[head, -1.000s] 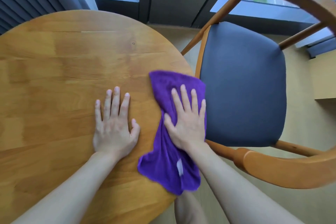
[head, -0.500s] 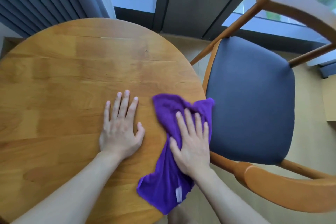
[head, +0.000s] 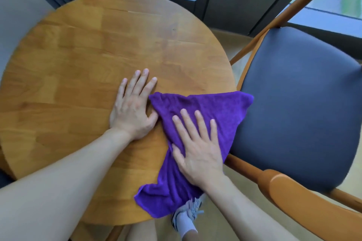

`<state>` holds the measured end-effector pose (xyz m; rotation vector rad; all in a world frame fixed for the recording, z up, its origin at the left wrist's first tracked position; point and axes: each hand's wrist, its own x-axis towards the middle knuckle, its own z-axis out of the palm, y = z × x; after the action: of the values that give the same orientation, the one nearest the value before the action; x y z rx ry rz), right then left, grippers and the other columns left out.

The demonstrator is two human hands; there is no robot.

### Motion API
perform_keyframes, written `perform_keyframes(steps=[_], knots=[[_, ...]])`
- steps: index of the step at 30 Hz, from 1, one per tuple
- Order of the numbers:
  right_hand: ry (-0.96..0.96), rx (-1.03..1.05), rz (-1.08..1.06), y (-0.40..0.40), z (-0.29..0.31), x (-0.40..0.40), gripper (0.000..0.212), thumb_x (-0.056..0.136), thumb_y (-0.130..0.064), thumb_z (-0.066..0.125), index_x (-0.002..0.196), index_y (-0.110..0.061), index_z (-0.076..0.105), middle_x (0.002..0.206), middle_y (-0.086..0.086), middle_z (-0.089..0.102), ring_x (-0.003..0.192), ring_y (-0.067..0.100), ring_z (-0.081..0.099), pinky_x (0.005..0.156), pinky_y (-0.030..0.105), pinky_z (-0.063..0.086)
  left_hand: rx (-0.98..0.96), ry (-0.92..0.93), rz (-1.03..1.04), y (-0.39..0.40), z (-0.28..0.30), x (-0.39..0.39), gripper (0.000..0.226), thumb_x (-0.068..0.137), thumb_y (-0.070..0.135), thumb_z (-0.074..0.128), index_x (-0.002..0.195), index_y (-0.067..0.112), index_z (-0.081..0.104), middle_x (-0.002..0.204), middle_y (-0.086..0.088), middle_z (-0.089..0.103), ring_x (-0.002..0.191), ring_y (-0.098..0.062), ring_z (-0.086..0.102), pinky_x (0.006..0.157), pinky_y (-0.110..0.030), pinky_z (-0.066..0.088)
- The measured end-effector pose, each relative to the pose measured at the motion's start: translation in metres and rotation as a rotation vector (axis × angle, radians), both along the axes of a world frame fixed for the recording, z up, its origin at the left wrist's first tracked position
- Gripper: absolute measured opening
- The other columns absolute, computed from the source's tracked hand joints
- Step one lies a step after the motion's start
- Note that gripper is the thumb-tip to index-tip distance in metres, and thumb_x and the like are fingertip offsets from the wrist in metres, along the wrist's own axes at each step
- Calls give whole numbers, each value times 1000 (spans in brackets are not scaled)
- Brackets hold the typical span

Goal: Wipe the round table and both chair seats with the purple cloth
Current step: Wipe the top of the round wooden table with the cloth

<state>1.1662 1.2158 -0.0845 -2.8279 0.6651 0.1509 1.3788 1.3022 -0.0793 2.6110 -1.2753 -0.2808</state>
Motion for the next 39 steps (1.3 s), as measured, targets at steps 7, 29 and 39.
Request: perform_keyframes(steps=[7, 29, 39], knots=[[65, 14, -432, -58, 1, 81, 70, 101, -51, 24, 165, -31, 4, 173, -2, -4, 159, 30, -6, 124, 63, 1, -62, -65, 41, 0, -4, -1, 74, 84, 39, 42, 157, 24, 38, 169, -1, 26, 157, -20, 19, 127, -44, 13], [-27, 17, -160, 66, 0, 18, 76, 95, -49, 42, 164, -27, 19, 173, 2, 9, 159, 33, 3, 124, 63, 7, 87, -26, 87, 104, -5, -89, 77, 84, 43, 44, 158, 21, 35, 171, -5, 16, 159, -23, 9, 125, -58, 7], [29, -15, -19, 7, 0, -10, 84, 93, -70, 39, 164, -34, 13, 173, -2, 8, 159, 30, 3, 126, 57, 3, 85, -28, 100, 101, -6, -89, 82, 85, 44, 43, 162, 26, 23, 173, -1, 9, 159, -21, 4, 125, -58, 4]])
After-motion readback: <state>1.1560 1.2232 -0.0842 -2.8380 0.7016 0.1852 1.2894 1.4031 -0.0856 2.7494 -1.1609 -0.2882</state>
